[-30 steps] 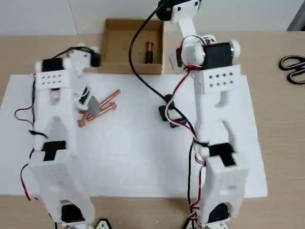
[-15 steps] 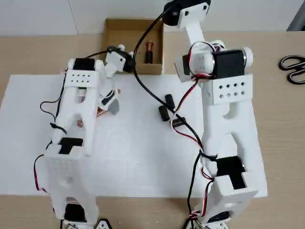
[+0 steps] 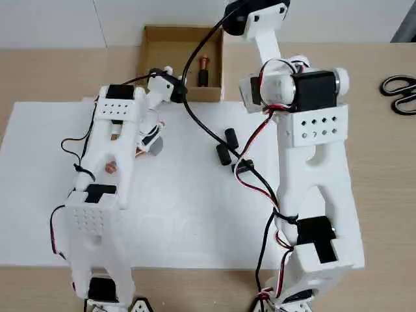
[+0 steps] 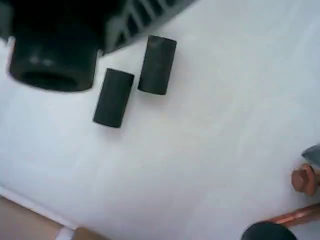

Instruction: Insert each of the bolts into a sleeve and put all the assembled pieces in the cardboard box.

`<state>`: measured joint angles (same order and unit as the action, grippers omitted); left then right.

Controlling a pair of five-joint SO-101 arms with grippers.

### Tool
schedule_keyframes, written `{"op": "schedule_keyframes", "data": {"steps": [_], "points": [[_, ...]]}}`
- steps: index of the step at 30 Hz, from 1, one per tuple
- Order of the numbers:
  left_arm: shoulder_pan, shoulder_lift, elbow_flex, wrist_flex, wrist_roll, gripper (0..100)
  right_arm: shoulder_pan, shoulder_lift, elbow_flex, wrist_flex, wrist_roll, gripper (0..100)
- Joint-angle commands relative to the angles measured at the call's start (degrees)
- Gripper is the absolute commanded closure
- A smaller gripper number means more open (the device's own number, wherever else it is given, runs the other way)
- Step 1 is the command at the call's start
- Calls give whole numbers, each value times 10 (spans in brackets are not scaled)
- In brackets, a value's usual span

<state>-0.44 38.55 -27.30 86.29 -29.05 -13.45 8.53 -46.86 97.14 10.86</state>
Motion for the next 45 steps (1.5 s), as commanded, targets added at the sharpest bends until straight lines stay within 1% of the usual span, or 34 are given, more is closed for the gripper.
{"op": "schedule_keyframes", "data": {"steps": [1, 6, 13, 20, 23, 28, 33, 36, 39, 43, 45], "points": [[5, 9, -18, -6, -5, 830, 5, -37, -3, -6, 4, 994], [6, 39, -18, -7, -5, 830, 5, -37, -3, -6, 4, 994], [8, 45, -18, -8, -4, 834, 5, -37, -3, -6, 4, 994], [10, 45, -15, -5, -4, 968, 5, -38, -3, -6, 3, 995], [12, 45, -15, -4, -4, 994, 5, -38, -3, -6, 3, 995], [42, 39, -21, 26, -4, 994, 4, -38, -3, -7, 2, 995], [63, 21, -79, 88, -2, 994, 3, -38, -3, -7, 2, 995], [68, -2, -137, 137, 16, 994, 1, -39, -3, -7, 2, 991], [68, -35, -165, 142, 45, 994, 0, -39, -5, -7, 2, 991], [68, -122, -155, 142, 73, 994, 0, -54, -5, -6, 2, 994], [72, -182, -144, 142, 119, 994, -2, -89, -5, -6, 2, 994]]}}
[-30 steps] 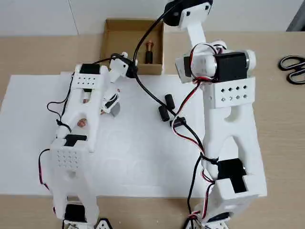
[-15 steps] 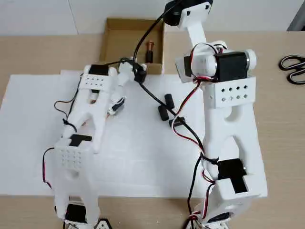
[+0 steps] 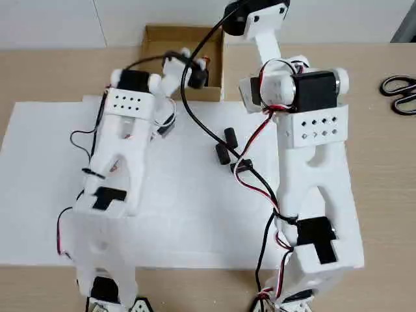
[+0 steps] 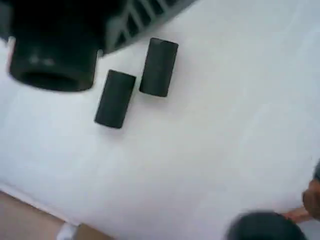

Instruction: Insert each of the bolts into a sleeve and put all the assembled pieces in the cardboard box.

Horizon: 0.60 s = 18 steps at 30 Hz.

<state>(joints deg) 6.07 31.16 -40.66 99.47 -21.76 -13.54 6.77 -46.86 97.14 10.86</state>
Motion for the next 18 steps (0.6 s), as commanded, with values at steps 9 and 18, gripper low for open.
{"op": "schedule_keyframes", "data": {"steps": [9, 18], "points": [[34, -440, 139, 9, 117, 994, -79, -335, 171, -6, 2, 995], [65, -669, 349, -82, 193, 994, -64, -554, 578, -80, 2, 995]]}}
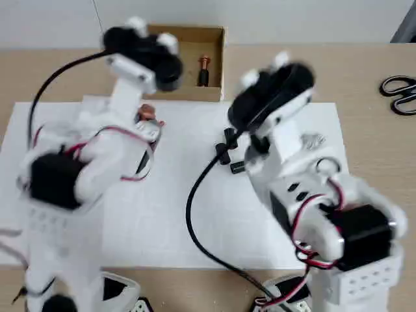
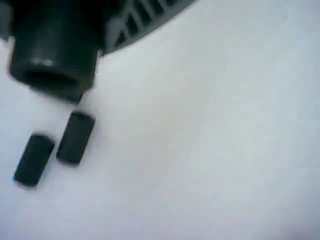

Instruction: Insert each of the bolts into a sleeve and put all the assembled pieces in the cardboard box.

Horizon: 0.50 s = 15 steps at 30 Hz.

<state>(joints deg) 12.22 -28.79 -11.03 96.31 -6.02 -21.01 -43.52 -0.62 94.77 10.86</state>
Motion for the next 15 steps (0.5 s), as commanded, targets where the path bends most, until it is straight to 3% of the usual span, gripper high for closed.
{"op": "schedule_keyframes", "data": {"steps": [1, 7, 15], "points": [[6, -90, 77, -71, 54, 994, 16, -68, 153, -83, 2, 995], [7, -199, 235, -225, 185, 994, 21, -154, 338, -255, -6, 995], [7, -302, 415, -385, 277, 994, 18, -317, 516, -421, -141, 995]]}}
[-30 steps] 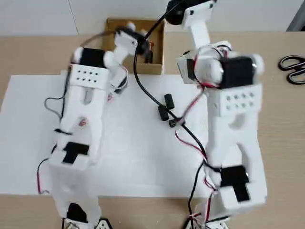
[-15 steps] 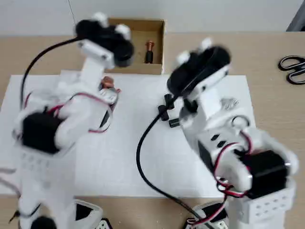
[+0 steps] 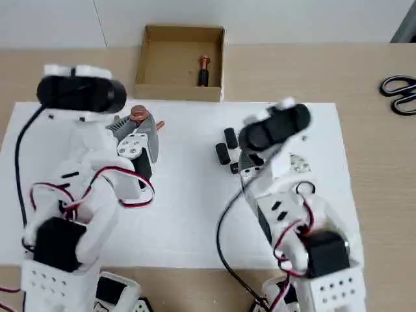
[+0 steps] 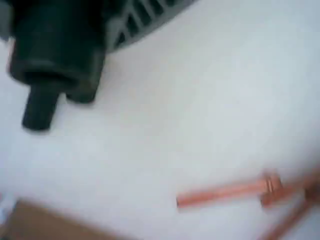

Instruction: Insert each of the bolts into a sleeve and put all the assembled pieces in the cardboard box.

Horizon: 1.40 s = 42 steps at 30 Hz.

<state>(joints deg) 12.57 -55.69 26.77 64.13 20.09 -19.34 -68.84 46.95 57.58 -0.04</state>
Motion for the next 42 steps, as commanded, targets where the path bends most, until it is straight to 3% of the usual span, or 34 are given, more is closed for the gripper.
{"op": "schedule_keyframes", "data": {"steps": [1, 8, 14, 22, 38, 42], "points": [[4, -40, 58, -89, 14, 994, 1, -87, 66, -58, -34, 995], [24, -47, 158, -233, 14, 994, -7, -237, 237, -130, -33, 995], [70, -20, 150, -236, 18, 994, -67, -351, 350, -138, -33, 995], [117, 47, 124, -237, 47, 994, -134, -351, 378, -136, -34, 995], [145, 52, 133, -240, 156, 994, -138, -351, 374, -139, -37, 995], [143, 52, 175, -287, 161, 994, -138, -351, 374, -139, -37, 995]]}}
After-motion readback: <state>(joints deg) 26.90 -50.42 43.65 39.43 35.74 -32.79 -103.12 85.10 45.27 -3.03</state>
